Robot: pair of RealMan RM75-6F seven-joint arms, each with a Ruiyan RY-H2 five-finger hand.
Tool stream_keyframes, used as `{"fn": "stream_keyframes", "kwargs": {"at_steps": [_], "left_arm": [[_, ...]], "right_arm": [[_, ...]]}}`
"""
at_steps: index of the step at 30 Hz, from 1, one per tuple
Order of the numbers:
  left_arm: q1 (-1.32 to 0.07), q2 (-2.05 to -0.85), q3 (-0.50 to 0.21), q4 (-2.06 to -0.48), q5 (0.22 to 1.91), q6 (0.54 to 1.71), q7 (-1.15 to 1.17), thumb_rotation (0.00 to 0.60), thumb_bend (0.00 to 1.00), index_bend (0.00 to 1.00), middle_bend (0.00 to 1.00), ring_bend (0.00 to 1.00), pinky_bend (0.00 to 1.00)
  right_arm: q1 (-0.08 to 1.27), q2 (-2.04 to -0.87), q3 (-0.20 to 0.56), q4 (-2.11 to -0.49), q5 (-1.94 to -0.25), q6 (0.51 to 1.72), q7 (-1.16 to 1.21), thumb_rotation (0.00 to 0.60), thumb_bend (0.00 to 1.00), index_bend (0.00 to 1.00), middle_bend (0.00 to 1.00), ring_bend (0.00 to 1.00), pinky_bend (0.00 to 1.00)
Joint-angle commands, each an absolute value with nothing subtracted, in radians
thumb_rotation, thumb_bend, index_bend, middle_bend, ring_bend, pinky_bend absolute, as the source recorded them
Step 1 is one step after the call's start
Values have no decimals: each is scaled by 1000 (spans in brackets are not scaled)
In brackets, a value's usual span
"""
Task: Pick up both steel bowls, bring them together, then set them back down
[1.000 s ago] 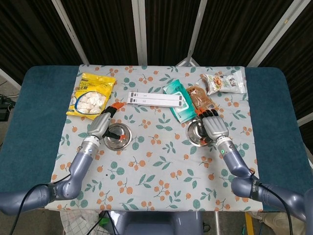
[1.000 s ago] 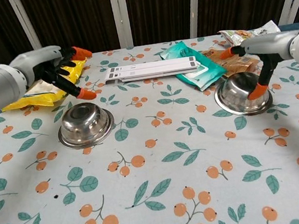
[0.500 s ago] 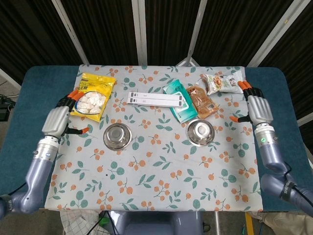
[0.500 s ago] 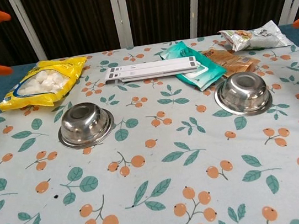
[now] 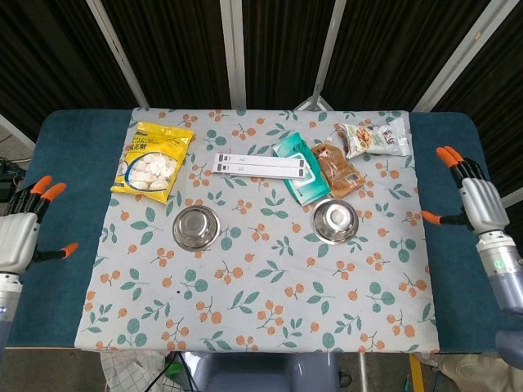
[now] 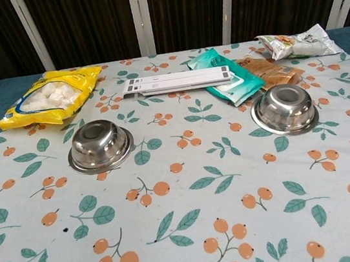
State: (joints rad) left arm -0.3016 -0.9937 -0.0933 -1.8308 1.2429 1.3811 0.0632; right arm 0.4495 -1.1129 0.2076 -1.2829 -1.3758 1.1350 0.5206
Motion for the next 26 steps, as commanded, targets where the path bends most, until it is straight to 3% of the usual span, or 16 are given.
{"fn": "stream_keyframes", "kwargs": {"at_steps": [1, 7, 13, 18, 26], "left_arm": [[-207, -947, -12, -1823, 1371, 1466, -14, 600, 0, 154, 0, 0, 31], [-87, -923, 76, -1838, 1551, 1608, -103, 600, 0, 154, 0, 0, 31], [23, -976, 144, -1802, 1678, 1721, -49, 600, 0, 154, 0, 0, 31], [74, -1074, 104, -1719, 1715, 1822, 55, 600, 0, 155, 0, 0, 31], [68, -1090, 89, -1693, 1709, 1785, 24, 600, 0, 160, 0, 0, 31]], "right_arm": [[353, -1046, 145, -1344, -1456, 1260, 481, 600, 65, 106, 0, 94, 0], [224, -1012, 80, -1446, -1536, 1453, 330, 600, 65, 106, 5, 94, 0], [124, -1005, -4, -1512, -1620, 1558, 246, 600, 65, 106, 10, 94, 0], [92, -1001, -29, -1535, -1655, 1585, 175, 600, 65, 106, 11, 94, 0], [51, -963, -32, -1603, -1631, 1604, 109, 600, 65, 106, 15, 94, 0]]}}
